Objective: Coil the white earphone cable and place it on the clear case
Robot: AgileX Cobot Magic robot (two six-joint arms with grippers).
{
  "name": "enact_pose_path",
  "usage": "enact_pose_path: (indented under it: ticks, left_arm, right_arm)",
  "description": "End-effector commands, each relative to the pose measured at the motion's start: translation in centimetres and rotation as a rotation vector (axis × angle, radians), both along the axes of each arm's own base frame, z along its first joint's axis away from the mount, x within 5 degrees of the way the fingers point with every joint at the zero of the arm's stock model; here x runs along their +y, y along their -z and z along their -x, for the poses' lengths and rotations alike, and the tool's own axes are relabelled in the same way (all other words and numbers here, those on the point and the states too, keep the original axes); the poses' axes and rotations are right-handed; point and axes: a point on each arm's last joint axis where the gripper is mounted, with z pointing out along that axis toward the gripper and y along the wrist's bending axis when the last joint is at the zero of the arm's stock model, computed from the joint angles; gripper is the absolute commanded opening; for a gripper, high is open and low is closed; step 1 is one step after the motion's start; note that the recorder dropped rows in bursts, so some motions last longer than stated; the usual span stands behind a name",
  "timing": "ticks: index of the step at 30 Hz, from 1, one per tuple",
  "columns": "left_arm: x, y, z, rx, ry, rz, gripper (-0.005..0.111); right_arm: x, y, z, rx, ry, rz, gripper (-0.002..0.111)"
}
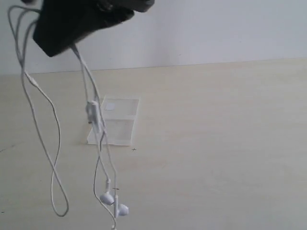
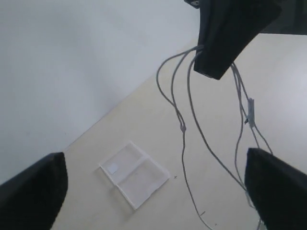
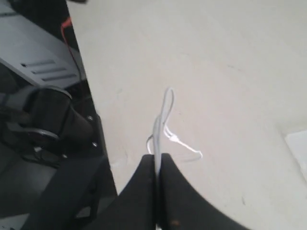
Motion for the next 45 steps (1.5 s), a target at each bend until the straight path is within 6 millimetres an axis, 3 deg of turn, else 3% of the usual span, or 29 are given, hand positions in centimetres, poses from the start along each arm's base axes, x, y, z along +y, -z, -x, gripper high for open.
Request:
enact_pose_path:
  ticks: [1, 9, 14, 20, 45]
  left_arm:
    - [-0.2, -0.1, -0.6, -0.019, 0.011, -0.027, 0.095]
    - [-2.1, 0.5, -3.7, -0.037, 0.175, -0.165, 0.091]
    - [-2.5, 0.9, -6.1, 0.013, 0.128, -0.135, 0.054]
    - [-2.8, 1.0, -6.7, 0.044, 0.129, -0.094, 0.056]
    - [-3.9, 0.3, -5.6, 0.062, 0.250, 0.054, 0.055]
  right_arm:
    - [-0.8, 0.2, 0.1, -0.040, -0.022, 0.090, 0.000]
    - [-1.1, 0.2, 0.3, -0.073, -0.060, 0.111, 0.000]
    - [-1.5, -1.0, 1.4, -0.083, -0.114, 0.042, 0.000]
    - [-2.2, -2.3, 2.5, -0.095, -0.148, -0.022, 0.000]
    - [-1.9, -2.5, 2.8, -0.094, -0.188, -0.053, 0.000]
